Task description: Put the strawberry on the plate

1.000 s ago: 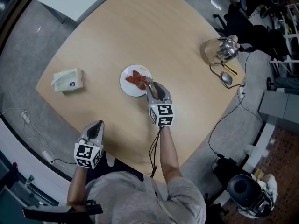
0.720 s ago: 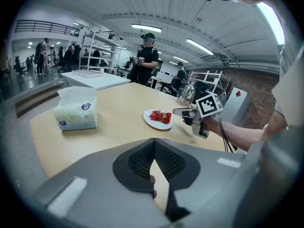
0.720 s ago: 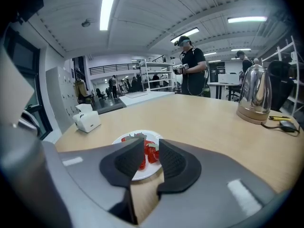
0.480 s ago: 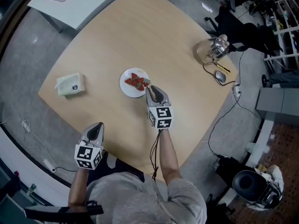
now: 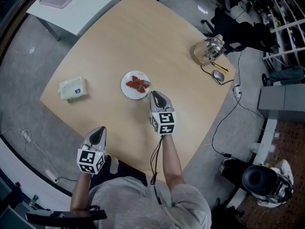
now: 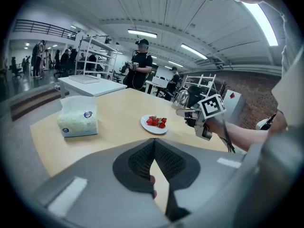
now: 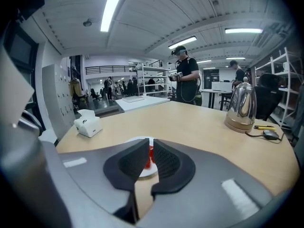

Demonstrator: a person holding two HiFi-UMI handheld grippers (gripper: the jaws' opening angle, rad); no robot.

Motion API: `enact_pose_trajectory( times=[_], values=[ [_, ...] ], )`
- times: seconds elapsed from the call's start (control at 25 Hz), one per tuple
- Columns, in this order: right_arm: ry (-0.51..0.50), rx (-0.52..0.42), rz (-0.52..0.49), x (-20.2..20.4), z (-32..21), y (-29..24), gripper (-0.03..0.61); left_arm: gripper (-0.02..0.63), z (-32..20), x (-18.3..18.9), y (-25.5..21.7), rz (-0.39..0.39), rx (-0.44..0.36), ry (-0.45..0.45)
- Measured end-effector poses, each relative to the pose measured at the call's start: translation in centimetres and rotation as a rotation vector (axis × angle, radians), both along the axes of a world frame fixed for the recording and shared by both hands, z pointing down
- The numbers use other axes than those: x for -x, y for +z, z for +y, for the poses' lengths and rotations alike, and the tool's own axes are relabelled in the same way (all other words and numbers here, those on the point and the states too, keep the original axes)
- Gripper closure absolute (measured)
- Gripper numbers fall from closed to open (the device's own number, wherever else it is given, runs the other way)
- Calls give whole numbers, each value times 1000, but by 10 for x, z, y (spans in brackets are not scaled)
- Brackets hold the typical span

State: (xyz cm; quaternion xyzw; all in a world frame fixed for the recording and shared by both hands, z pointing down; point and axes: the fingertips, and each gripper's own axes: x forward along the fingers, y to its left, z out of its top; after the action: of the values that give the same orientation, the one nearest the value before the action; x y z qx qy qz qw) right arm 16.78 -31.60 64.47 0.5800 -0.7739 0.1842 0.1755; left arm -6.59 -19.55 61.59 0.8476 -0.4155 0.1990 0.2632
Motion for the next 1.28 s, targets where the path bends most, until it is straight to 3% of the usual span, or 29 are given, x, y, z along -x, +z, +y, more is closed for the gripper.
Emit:
enact_pose_trajectory(
  times=[1.28],
  values=[
    [131, -85, 38, -4, 106, -65, 571, 594, 50, -2, -53, 57, -123, 147]
  ],
)
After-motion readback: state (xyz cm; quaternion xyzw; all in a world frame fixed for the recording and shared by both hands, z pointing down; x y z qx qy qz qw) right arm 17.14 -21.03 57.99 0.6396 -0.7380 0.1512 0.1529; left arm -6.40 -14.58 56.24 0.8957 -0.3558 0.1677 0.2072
